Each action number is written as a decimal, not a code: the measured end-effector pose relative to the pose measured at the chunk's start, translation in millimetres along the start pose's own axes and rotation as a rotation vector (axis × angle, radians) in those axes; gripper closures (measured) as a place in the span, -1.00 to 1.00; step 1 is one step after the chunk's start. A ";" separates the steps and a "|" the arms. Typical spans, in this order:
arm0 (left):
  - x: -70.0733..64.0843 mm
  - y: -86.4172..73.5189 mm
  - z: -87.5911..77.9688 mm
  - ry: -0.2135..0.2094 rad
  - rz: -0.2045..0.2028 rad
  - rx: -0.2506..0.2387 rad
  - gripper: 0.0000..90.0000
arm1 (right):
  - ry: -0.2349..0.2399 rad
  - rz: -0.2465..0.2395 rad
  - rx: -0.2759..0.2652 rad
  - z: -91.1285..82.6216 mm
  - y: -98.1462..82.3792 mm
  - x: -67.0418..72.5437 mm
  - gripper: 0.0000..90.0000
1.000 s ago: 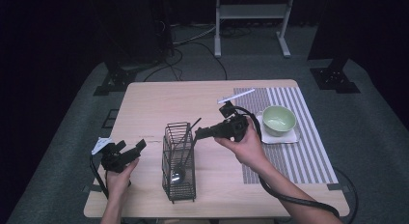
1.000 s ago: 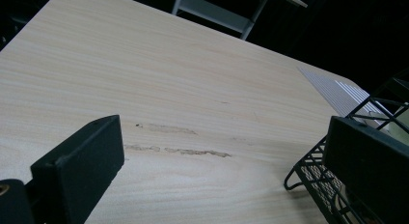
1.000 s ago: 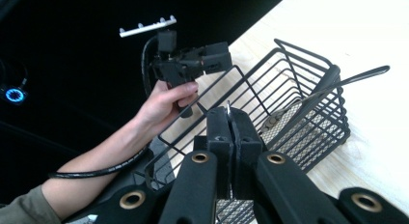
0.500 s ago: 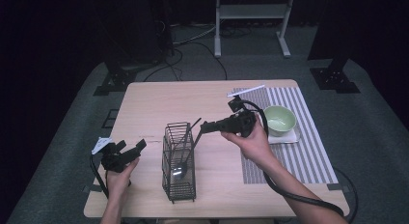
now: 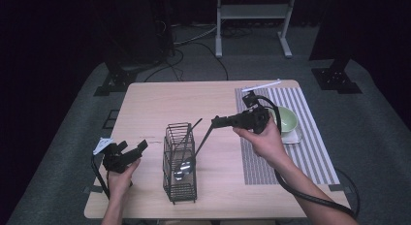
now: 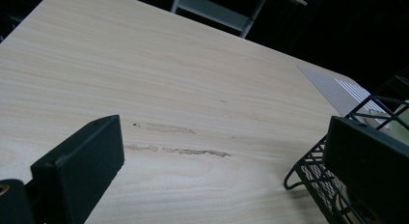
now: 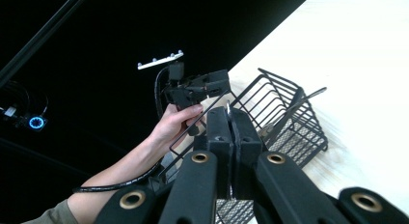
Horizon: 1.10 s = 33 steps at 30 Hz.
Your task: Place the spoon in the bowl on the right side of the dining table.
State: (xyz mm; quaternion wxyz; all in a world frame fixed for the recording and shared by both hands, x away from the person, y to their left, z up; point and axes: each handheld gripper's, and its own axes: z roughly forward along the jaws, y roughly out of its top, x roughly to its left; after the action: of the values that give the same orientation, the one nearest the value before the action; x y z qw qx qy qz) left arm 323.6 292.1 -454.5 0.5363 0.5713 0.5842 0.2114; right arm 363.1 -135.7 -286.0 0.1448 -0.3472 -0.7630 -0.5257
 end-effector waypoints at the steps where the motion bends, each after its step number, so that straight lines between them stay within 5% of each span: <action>1: 0.0 -0.1 0.1 0.000 0.000 0.000 -1.00 | 0.000 -0.001 -0.003 -1.9 -0.2 -0.9 0.96; 17: 0.9 0.3 0.1 0.003 0.003 0.000 -1.00 | -0.024 0.035 -0.033 -23.9 -6.1 -12.7 0.96; 33: 0.6 0.5 -0.2 0.003 0.003 -0.003 -1.00 | -0.067 0.093 -0.070 -47.5 -20.3 -39.4 0.96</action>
State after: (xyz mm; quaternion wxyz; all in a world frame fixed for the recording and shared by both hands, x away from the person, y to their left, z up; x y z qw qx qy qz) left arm 323.8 292.8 -454.3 0.5361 0.5710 0.5838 0.2138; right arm 370.7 -197.6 -304.0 0.1314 -0.4044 -0.7315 -0.5330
